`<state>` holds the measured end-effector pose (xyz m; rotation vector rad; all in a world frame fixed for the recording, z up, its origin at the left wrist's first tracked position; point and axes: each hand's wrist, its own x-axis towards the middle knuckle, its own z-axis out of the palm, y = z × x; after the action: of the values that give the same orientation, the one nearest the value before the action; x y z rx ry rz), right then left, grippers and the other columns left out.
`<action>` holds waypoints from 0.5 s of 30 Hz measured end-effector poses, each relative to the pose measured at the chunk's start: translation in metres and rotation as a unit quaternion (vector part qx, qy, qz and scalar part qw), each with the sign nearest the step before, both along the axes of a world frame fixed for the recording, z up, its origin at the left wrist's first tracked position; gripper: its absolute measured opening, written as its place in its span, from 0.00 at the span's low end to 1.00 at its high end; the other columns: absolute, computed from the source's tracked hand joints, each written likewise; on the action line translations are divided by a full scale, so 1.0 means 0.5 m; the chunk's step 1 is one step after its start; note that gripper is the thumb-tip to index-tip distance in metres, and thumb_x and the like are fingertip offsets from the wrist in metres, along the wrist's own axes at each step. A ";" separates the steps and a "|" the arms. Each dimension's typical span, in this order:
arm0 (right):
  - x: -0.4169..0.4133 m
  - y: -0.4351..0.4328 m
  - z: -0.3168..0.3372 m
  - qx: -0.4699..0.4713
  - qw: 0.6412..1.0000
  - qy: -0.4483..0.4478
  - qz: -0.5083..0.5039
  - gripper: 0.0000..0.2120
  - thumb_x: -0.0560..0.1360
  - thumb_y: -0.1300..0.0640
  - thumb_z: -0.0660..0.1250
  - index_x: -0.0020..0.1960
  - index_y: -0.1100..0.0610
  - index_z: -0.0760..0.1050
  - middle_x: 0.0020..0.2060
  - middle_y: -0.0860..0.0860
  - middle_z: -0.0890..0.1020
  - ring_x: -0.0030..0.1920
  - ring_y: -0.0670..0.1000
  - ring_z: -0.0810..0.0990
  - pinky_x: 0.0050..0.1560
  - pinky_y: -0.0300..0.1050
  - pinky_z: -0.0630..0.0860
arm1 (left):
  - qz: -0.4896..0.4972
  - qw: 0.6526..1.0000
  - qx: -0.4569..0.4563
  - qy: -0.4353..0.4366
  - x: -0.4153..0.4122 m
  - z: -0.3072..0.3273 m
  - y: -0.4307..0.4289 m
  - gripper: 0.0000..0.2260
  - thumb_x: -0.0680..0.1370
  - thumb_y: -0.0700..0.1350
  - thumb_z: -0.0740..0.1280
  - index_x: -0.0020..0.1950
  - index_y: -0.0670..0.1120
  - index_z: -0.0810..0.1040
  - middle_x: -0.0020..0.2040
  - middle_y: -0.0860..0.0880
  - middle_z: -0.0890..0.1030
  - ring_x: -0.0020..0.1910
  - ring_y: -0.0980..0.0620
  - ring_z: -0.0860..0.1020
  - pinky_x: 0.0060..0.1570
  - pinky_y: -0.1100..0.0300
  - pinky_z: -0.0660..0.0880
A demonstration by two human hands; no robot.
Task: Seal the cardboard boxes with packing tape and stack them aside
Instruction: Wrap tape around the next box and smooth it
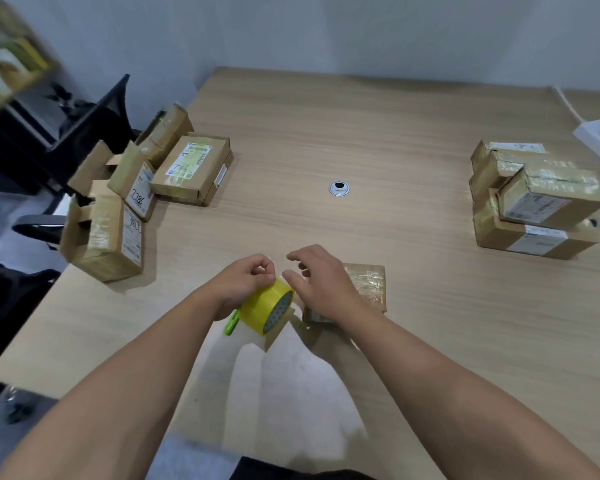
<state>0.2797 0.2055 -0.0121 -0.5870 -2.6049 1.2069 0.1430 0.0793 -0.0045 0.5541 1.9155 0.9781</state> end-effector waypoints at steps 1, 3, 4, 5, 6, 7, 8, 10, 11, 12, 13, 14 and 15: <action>-0.015 -0.010 0.000 -0.013 0.999 -0.028 0.011 0.17 0.79 0.53 0.69 0.65 0.59 0.78 0.59 0.56 0.78 0.57 0.54 0.78 0.62 0.50 0.74 | 0.011 1.000 0.009 -0.014 -0.001 0.004 -0.004 0.07 0.82 0.39 0.64 0.45 0.48 0.75 0.42 0.46 0.75 0.35 0.51 0.71 0.28 0.61 0.66; -0.040 -0.025 0.000 -0.021 0.996 -0.086 0.028 0.17 0.79 0.51 0.68 0.65 0.57 0.79 0.59 0.56 0.79 0.58 0.54 0.77 0.61 0.48 0.71 | 0.032 0.999 0.021 -0.033 -0.006 0.009 -0.014 0.07 0.81 0.38 0.65 0.45 0.48 0.75 0.40 0.48 0.77 0.33 0.52 0.73 0.28 0.62 0.66; -0.051 -0.032 0.002 -0.020 0.994 -0.103 0.030 0.14 0.79 0.51 0.67 0.61 0.56 0.80 0.56 0.55 0.80 0.56 0.53 0.76 0.57 0.46 0.68 | 0.040 0.998 0.022 -0.038 -0.013 0.011 -0.021 0.07 0.81 0.38 0.65 0.45 0.47 0.75 0.40 0.48 0.77 0.34 0.52 0.73 0.28 0.62 0.66; -0.059 -0.036 0.001 -0.025 0.993 -0.111 0.023 0.10 0.80 0.52 0.66 0.57 0.55 0.80 0.52 0.54 0.80 0.53 0.52 0.75 0.51 0.44 0.66 | 0.044 0.998 0.023 -0.043 -0.018 0.012 -0.025 0.07 0.81 0.38 0.65 0.45 0.47 0.76 0.40 0.48 0.77 0.35 0.51 0.73 0.30 0.61 0.66; -0.069 -0.040 0.002 -0.039 0.993 -0.114 0.012 0.07 0.80 0.53 0.66 0.53 0.55 0.80 0.50 0.54 0.81 0.52 0.52 0.75 0.48 0.43 0.64 | 0.048 0.997 0.021 -0.049 -0.026 0.012 -0.031 0.06 0.81 0.38 0.65 0.45 0.47 0.76 0.40 0.47 0.76 0.36 0.50 0.72 0.31 0.60 0.66; -0.075 -0.042 0.002 -0.051 0.992 -0.114 0.002 0.06 0.80 0.55 0.65 0.51 0.55 0.79 0.49 0.54 0.82 0.52 0.54 0.77 0.46 0.43 0.64 | 0.051 0.997 0.019 -0.056 -0.031 0.012 -0.034 0.06 0.81 0.38 0.65 0.45 0.48 0.77 0.40 0.47 0.76 0.37 0.49 0.72 0.32 0.60 0.66; -0.088 -0.045 0.002 -0.056 0.992 -0.115 -0.005 0.06 0.81 0.56 0.64 0.51 0.56 0.79 0.50 0.55 0.83 0.53 0.56 0.77 0.45 0.43 0.64 | 0.054 0.996 0.014 -0.065 -0.042 0.012 -0.039 0.06 0.81 0.39 0.64 0.46 0.48 0.77 0.40 0.48 0.76 0.37 0.49 0.73 0.32 0.60 0.67; -0.102 -0.047 0.004 -0.043 0.992 -0.115 -0.006 0.07 0.81 0.58 0.63 0.52 0.57 0.80 0.51 0.56 0.83 0.54 0.57 0.78 0.43 0.43 0.62 | 0.072 0.994 0.008 -0.088 -0.054 0.013 -0.048 0.06 0.82 0.40 0.63 0.48 0.48 0.78 0.40 0.48 0.77 0.37 0.50 0.74 0.31 0.60 0.71; -0.114 -0.048 0.003 -0.039 0.993 -0.114 -0.007 0.07 0.81 0.58 0.63 0.52 0.57 0.80 0.52 0.56 0.83 0.54 0.57 0.78 0.43 0.43 0.62 | 0.088 0.991 0.016 -0.097 -0.067 0.011 -0.055 0.06 0.82 0.40 0.63 0.50 0.47 0.79 0.41 0.48 0.78 0.38 0.50 0.75 0.33 0.59 0.73; -0.122 -0.048 0.004 -0.040 0.993 -0.112 -0.007 0.07 0.81 0.58 0.63 0.52 0.57 0.80 0.52 0.55 0.83 0.54 0.56 0.77 0.44 0.43 0.62 | 0.102 0.989 0.029 -0.102 -0.076 0.006 -0.062 0.07 0.82 0.38 0.63 0.54 0.47 0.80 0.43 0.47 0.80 0.40 0.49 0.77 0.36 0.57 0.75; -0.133 -0.050 0.005 -0.048 0.993 -0.108 -0.008 0.07 0.81 0.58 0.63 0.52 0.58 0.80 0.52 0.55 0.83 0.54 0.56 0.77 0.44 0.43 0.63 | 0.112 0.988 0.041 -0.102 -0.091 -0.003 -0.072 0.10 0.81 0.37 0.62 0.58 0.47 0.79 0.45 0.46 0.82 0.41 0.49 0.78 0.39 0.56 0.77; -0.145 -0.052 0.004 -0.060 0.993 -0.103 -0.011 0.07 0.81 0.58 0.64 0.51 0.58 0.80 0.51 0.55 0.83 0.53 0.55 0.77 0.44 0.42 0.63 | 0.112 0.988 0.050 -0.092 -0.105 -0.012 -0.083 0.13 0.81 0.35 0.61 0.62 0.47 0.78 0.47 0.46 0.83 0.42 0.50 0.79 0.43 0.55 0.78; -0.154 -0.055 0.004 -0.073 0.992 -0.098 -0.012 0.07 0.81 0.59 0.64 0.51 0.58 0.80 0.49 0.55 0.83 0.51 0.54 0.77 0.44 0.42 0.63 | 0.100 0.991 0.052 -0.078 -0.116 -0.019 -0.092 0.15 0.81 0.34 0.61 0.65 0.47 0.77 0.49 0.46 0.84 0.44 0.49 0.80 0.47 0.53 0.77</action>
<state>0.2026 0.1782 -0.0103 -0.8007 -2.6718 1.4079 0.0848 0.0334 -0.0140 0.3389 1.8121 1.2191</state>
